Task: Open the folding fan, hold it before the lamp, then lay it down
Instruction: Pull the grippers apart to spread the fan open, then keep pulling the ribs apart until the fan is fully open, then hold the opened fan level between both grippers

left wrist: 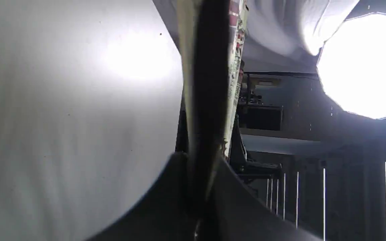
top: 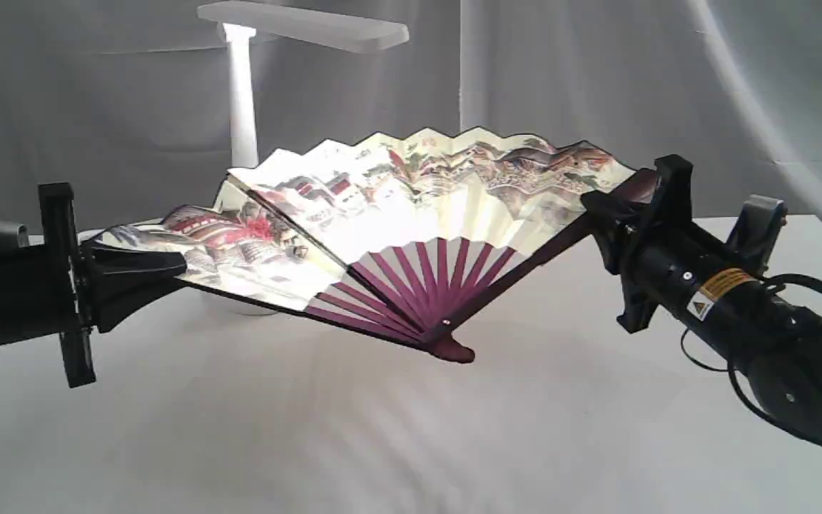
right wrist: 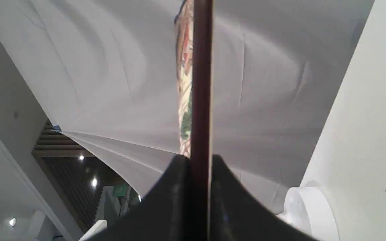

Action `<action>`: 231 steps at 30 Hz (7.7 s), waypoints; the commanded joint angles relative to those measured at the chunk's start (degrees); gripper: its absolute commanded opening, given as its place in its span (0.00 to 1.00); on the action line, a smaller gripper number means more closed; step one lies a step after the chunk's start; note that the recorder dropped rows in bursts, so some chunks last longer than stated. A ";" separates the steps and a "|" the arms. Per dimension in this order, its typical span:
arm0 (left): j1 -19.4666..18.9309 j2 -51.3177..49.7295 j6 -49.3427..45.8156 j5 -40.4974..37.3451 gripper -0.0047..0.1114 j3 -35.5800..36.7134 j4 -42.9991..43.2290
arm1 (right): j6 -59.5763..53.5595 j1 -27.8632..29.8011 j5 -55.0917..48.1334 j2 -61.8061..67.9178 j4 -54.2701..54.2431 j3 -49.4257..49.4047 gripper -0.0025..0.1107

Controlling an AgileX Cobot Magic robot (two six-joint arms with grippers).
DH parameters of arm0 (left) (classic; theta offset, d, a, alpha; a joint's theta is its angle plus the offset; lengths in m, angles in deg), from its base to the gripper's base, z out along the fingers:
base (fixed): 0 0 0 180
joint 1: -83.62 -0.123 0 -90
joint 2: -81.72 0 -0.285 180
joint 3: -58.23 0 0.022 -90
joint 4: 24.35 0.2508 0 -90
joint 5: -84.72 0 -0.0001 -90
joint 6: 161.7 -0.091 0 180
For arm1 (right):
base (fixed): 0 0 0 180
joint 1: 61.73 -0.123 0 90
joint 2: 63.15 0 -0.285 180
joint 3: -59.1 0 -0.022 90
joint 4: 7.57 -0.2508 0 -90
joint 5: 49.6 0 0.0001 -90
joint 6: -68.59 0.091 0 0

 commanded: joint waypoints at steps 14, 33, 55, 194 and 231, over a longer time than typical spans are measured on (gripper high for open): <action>-0.20 10.85 -0.31 7.20 0.04 12.19 -0.08 | 0.01 1.14 1.89 -0.14 -1.19 0.18 0.02; -0.20 17.01 1.01 10.17 0.04 18.57 -0.08 | 0.35 1.14 1.89 -0.14 -6.41 0.18 0.02; -0.20 17.15 2.56 10.55 0.04 18.57 -0.08 | 0.05 1.14 4.77 -0.14 -18.83 0.18 0.02; -0.35 34.15 23.37 3.42 0.04 18.57 -0.08 | -4.30 1.14 -10.05 -16.82 -6.96 0.18 0.02; -0.35 32.69 24.48 12.05 0.04 18.57 1.99 | -4.76 1.14 -23.59 -16.82 -6.95 0.18 0.02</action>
